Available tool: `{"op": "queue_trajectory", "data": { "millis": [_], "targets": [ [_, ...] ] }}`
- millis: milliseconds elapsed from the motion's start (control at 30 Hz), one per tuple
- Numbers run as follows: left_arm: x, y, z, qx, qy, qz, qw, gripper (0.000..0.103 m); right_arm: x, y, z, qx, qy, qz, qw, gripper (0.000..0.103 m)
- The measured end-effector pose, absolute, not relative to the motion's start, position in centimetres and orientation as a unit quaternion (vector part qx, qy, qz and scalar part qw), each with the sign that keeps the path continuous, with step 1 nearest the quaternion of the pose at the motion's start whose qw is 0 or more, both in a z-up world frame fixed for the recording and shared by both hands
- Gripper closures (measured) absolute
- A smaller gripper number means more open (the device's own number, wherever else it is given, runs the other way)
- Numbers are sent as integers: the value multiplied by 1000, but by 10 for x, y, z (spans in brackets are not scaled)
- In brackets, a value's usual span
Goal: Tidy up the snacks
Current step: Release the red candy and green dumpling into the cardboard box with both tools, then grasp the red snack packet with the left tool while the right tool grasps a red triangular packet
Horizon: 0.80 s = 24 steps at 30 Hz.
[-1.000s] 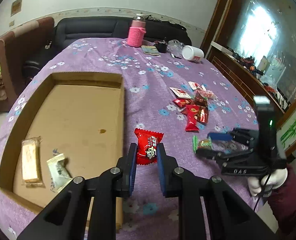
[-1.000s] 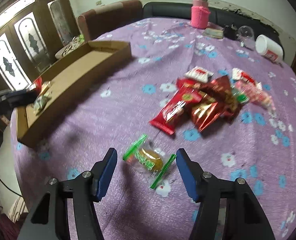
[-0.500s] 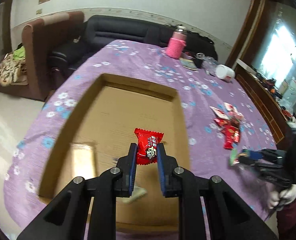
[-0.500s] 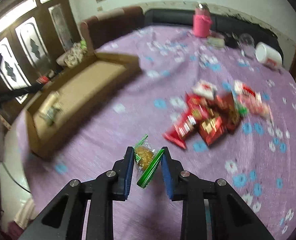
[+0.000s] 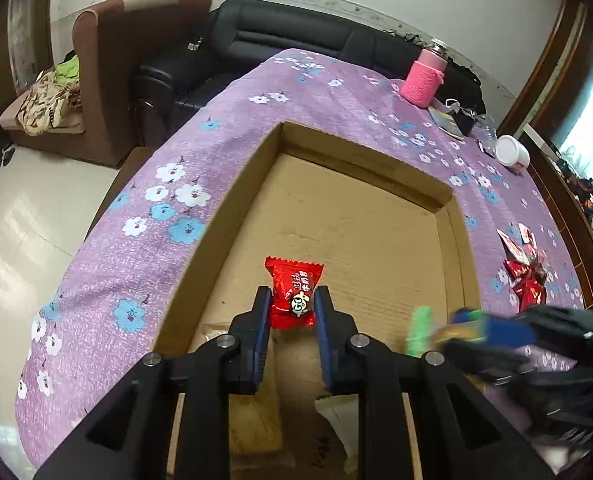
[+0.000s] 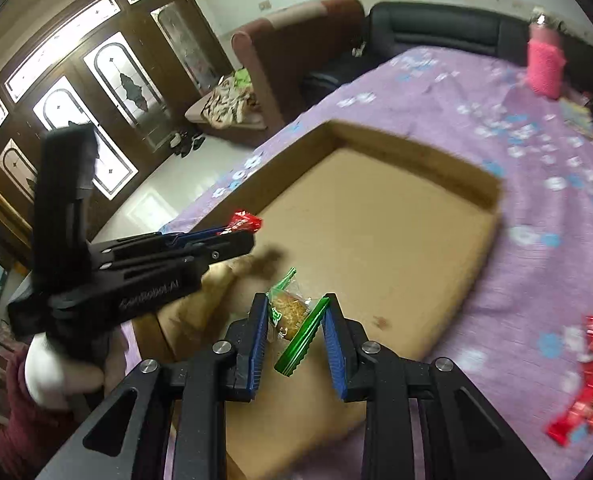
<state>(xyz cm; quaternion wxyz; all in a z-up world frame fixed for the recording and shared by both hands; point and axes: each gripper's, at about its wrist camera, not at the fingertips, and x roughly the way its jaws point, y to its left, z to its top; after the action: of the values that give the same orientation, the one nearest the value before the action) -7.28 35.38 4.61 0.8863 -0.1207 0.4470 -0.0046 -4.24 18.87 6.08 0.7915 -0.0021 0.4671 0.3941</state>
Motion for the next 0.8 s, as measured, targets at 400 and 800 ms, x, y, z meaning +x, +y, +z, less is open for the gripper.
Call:
{"op": "queue_trajectory", "data": {
  "millis": [400,800],
  "targets": [
    [-88,361,67,-172,424,-9,889,40,-36,151,81,32,426,362,828,60],
    [-109,259,115,-147,382,-129,903,27,-32,-77,64,105,439,170,876,37]
  ]
}}
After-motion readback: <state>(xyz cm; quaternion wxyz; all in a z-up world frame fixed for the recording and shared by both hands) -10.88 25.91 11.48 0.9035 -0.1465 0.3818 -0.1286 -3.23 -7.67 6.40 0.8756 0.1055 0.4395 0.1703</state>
